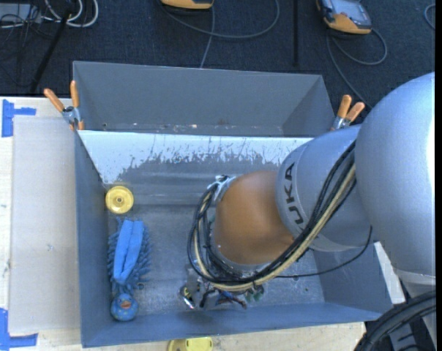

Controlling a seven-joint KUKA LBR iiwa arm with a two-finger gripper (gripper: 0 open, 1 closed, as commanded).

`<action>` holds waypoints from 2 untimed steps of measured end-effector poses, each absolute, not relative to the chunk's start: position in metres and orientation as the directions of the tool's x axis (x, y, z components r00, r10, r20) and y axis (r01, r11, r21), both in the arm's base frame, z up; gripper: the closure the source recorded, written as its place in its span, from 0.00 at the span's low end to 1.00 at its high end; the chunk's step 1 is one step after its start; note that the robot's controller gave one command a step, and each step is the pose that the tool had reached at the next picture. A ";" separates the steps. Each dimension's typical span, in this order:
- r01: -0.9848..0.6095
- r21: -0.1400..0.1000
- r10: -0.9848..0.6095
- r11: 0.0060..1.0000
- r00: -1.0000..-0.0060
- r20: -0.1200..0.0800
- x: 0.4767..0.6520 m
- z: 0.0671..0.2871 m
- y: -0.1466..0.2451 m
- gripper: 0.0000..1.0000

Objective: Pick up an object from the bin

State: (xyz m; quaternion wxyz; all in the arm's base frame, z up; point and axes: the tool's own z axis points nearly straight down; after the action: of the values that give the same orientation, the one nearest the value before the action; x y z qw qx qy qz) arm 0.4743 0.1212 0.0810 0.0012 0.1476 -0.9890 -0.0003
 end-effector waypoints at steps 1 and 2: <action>-0.293 0.001 -0.293 0.956 -0.956 0.002 0.474 0.081 0.121 1.00; -0.220 0.000 -0.220 0.976 -0.976 0.004 0.473 0.085 0.099 1.00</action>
Offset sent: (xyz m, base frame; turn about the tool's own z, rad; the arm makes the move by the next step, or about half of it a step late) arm -0.0009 -0.0363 0.0073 0.1452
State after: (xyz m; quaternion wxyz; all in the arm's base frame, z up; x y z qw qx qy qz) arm 0.4733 0.0987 0.0848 0.0018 0.1105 -0.9939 0.0000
